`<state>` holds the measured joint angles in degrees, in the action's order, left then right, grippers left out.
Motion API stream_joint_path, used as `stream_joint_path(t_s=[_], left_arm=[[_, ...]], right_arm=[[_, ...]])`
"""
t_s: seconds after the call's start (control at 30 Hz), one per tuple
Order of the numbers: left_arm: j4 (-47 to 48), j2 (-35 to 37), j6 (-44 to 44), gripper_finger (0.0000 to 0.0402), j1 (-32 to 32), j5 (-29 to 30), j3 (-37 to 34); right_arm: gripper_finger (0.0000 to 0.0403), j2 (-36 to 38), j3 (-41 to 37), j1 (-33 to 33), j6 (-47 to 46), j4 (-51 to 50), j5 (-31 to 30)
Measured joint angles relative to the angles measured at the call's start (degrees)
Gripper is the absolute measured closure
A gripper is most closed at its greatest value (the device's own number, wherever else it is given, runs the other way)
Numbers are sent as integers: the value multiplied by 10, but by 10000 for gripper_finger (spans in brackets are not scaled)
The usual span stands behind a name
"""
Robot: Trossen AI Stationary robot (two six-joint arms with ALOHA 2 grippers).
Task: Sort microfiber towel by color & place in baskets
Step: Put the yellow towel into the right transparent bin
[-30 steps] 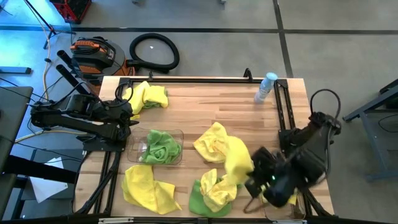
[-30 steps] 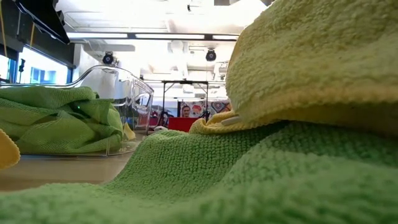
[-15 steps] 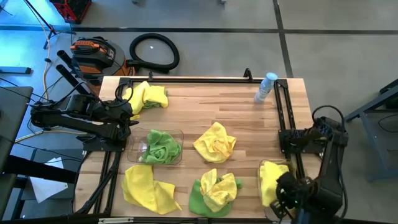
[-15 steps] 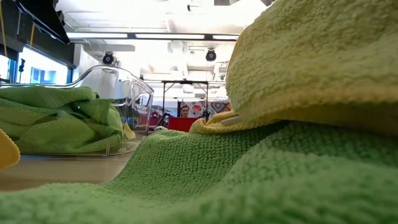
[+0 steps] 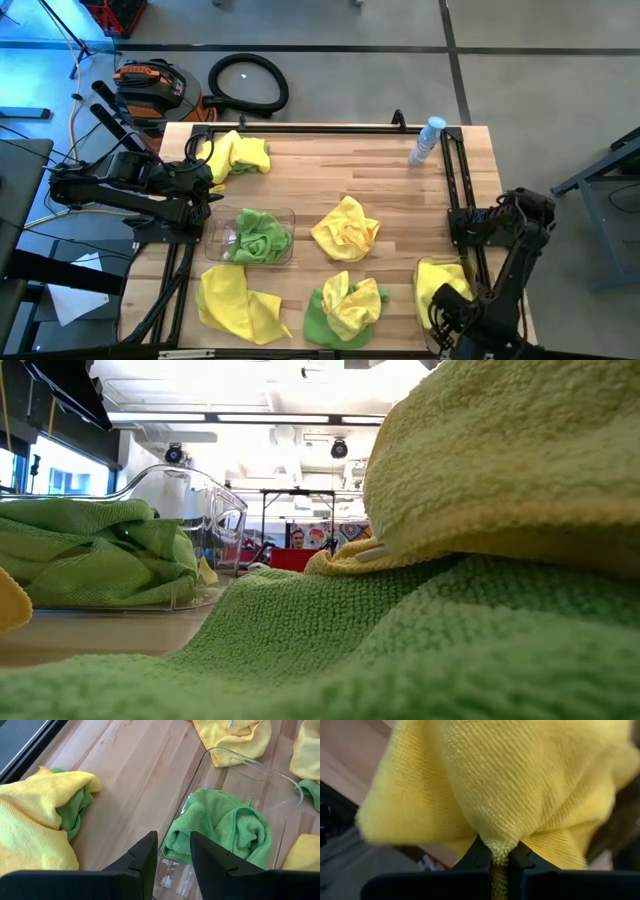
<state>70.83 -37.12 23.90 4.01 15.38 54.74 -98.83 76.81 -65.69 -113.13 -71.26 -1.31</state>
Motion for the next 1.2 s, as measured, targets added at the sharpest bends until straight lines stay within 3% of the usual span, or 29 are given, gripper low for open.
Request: stream_joint_path(t_s=[0.3, 0.5, 0.93, 1.2], left_arm=[[-1, 0, 0, 296, 0, 0, 0], [-1, 0, 0, 296, 0, 0, 0], [-4, 0, 0, 296, 0, 0, 0], [-4, 0, 0, 296, 0, 0, 0]], right_arm=[[400, 0, -147, 1, -3, 182, 12], [394, 3, -182, 1, -21, 217, 20], [265, -1, -94, 1, 10, 114, 34], [241, -1, 9, 1, 11, 0, 34]])
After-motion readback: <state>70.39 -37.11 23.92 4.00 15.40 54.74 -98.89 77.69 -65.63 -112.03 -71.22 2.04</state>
